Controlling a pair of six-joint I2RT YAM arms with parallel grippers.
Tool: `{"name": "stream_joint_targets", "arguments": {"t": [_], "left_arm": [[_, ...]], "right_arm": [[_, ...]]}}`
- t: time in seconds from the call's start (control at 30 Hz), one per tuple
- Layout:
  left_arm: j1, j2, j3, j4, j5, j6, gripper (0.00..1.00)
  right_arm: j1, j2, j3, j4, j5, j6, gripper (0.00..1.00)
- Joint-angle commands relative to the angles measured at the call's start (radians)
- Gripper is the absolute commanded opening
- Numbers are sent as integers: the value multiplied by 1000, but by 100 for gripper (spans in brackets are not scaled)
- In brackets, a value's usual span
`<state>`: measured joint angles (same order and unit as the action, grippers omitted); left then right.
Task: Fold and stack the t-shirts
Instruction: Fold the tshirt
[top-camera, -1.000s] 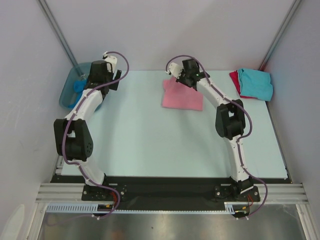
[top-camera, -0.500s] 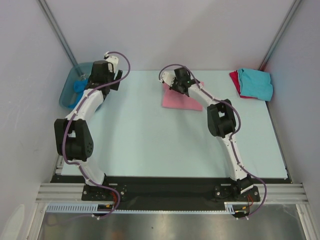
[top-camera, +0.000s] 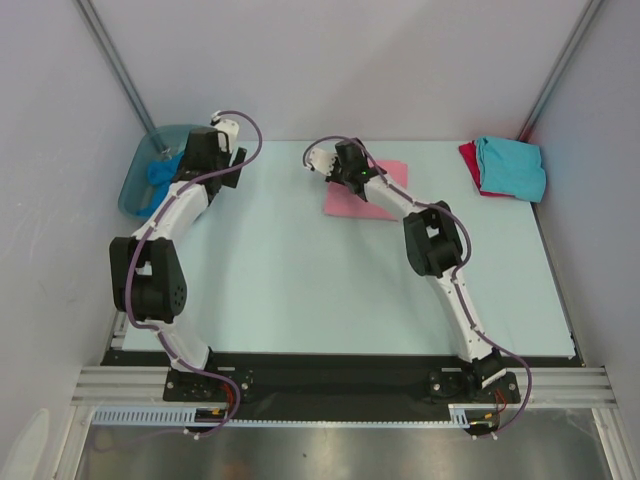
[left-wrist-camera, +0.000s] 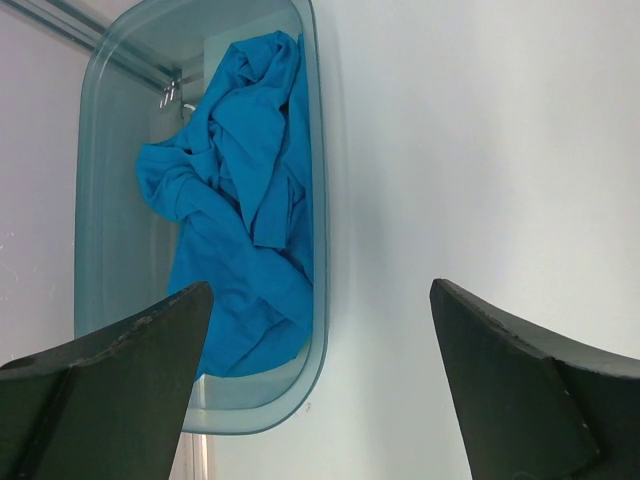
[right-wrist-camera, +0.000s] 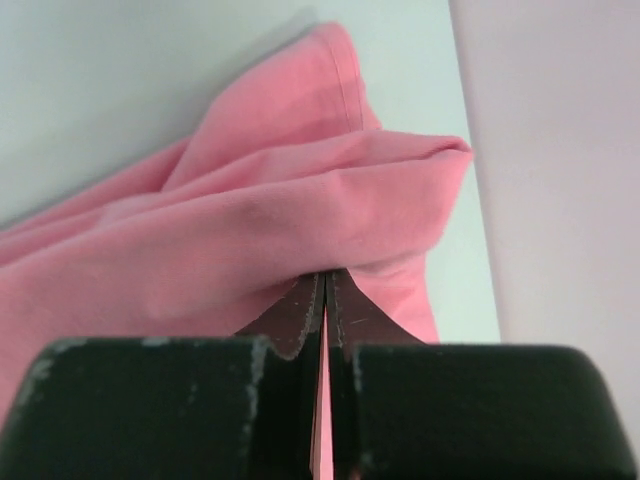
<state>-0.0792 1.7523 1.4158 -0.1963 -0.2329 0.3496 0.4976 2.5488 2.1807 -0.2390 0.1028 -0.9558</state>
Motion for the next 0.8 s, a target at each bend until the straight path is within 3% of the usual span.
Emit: {"name": "stream_joint_targets", "arguments": {"t": [0.0, 0.2, 0.47, 0.77], "left_arm": [[-5, -39, 26, 29, -3, 5, 96], [-5, -42, 15, 26, -3, 8, 96], [-5, -37, 21, 23, -5, 6, 96], [-5, -50, 0, 23, -8, 6, 96]], "right_arm": [[21, -4, 22, 89, 6, -32, 0], [22, 4, -25, 187, 14, -73, 0], [19, 119, 33, 230, 31, -150, 0], [35, 104, 34, 267, 40, -118, 0]]}}
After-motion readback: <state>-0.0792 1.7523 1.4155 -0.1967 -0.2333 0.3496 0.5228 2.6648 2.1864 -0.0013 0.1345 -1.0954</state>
